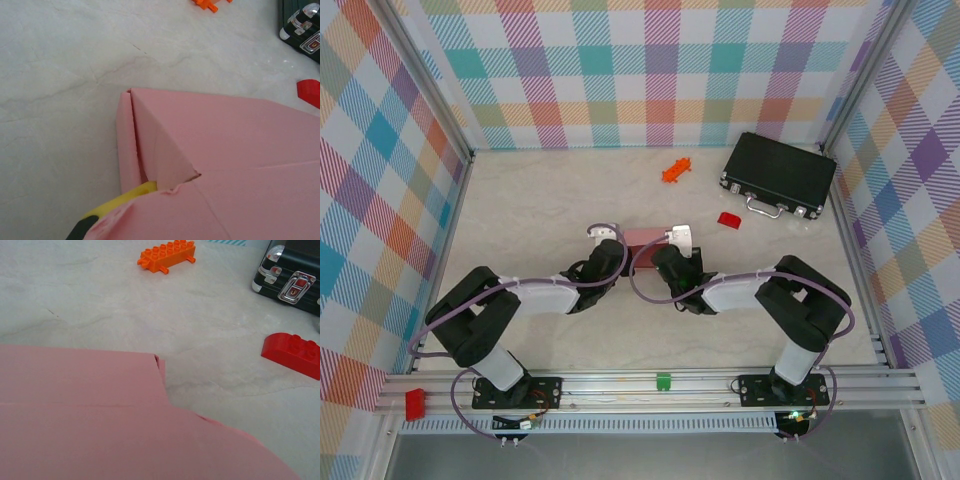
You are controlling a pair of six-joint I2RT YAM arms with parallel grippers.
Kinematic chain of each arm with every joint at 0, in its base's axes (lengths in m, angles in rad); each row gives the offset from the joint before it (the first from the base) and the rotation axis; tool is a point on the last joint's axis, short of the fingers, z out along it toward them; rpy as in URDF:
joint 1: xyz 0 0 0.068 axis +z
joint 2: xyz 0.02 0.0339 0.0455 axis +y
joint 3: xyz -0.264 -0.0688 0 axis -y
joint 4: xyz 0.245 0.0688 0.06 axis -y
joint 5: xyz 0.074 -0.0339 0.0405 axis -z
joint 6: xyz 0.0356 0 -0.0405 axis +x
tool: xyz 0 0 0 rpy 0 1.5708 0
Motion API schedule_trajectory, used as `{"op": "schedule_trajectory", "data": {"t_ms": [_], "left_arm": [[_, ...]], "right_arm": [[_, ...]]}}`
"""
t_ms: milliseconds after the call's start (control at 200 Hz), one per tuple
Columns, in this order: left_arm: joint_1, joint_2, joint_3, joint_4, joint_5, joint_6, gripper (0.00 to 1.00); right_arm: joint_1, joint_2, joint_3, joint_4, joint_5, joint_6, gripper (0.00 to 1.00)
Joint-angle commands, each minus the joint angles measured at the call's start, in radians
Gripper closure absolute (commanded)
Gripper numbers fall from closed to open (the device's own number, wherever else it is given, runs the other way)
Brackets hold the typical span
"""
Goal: Fold the paper box
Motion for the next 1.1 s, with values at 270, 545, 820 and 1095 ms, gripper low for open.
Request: {"op": "schedule_trajectory", "data": {"t_ms": [270, 545, 820, 1095], "left_arm": [[-0.022, -0.014, -0.029, -0.031, -0.005, -0.016, 1.0], [-0.022, -0.014, -0.035, -0.034, -0.006, -0.019, 1.0], [-0.024, 0.002, -0.038, -0.033, -0.007, -0.032, 1.0], [-0.024, 0.003, -0.037, -0.031, -0.004, -0.022, 1.0]], "right_arm": [[0.028, -0.02, -0.019, -0.083, 0.007, 0.054, 0.91], [0.041, -0.029, -0.015, -0.13, 0.012, 0.08, 0.87], [0.049, -0.058, -0.021, -0.163, 0.011, 0.091, 0.81], [0.051, -0.095, -0.032, -0.193, 0.01, 0.1, 0.77]]}}
